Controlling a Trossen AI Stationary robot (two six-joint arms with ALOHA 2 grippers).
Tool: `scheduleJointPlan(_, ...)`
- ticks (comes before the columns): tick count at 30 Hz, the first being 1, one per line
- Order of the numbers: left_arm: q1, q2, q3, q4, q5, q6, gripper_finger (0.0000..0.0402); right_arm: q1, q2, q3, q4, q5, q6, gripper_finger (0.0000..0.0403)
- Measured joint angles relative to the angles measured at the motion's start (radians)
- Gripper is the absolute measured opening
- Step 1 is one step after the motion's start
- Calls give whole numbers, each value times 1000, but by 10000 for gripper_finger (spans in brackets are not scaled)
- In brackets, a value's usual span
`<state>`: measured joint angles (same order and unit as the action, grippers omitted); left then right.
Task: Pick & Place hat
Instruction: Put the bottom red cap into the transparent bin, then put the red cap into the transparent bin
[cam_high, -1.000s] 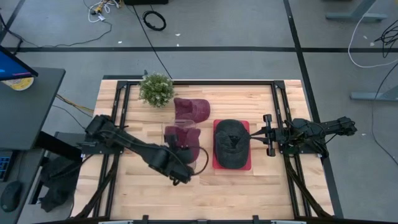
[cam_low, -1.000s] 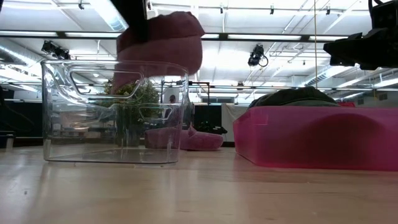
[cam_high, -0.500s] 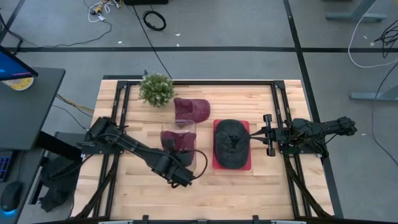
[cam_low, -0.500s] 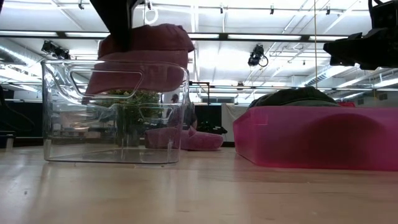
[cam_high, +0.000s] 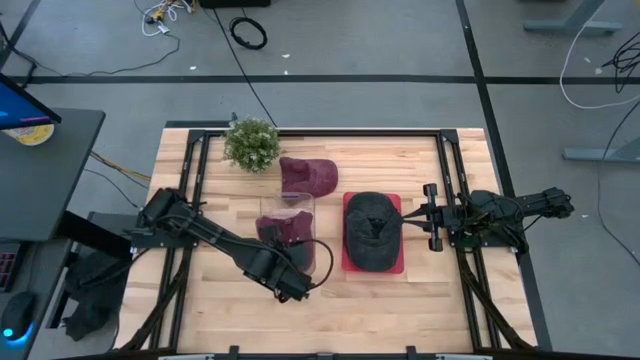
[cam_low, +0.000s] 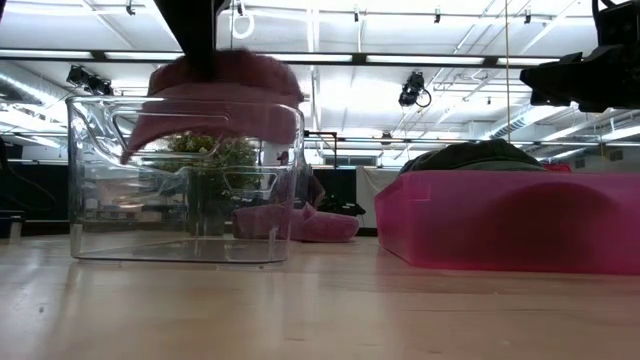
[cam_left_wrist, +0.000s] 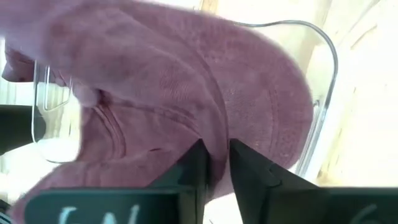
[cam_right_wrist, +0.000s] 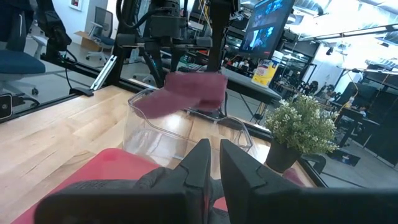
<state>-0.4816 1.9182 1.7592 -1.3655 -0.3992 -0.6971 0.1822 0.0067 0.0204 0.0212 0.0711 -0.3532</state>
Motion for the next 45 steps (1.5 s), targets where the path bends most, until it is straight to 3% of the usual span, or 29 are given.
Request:
scheduleJointPlan(8, 0, -1, 0, 3, -1, 1, 107, 0, 0, 0, 0, 0, 0, 39)
scheduleJointPlan(17, 0, -1, 0, 2, -27, 34, 110, 0, 0, 0, 0, 0, 0, 39)
scheduleJointPlan(27, 27, -1, 0, 23, -305, 81, 110, 0, 0, 0, 0, 0, 0, 39)
scheduleJointPlan(31, 69, -1, 0, 89, -368, 74, 110, 0, 0, 0, 0, 0, 0, 39)
scheduleJointPlan(37, 159, -1, 0, 288, -375, 23, 110, 0, 0, 0, 0, 0, 0, 39)
scheduleJointPlan(45, 291, -1, 0, 451, -297, 119, 110, 0, 0, 0, 0, 0, 0, 39)
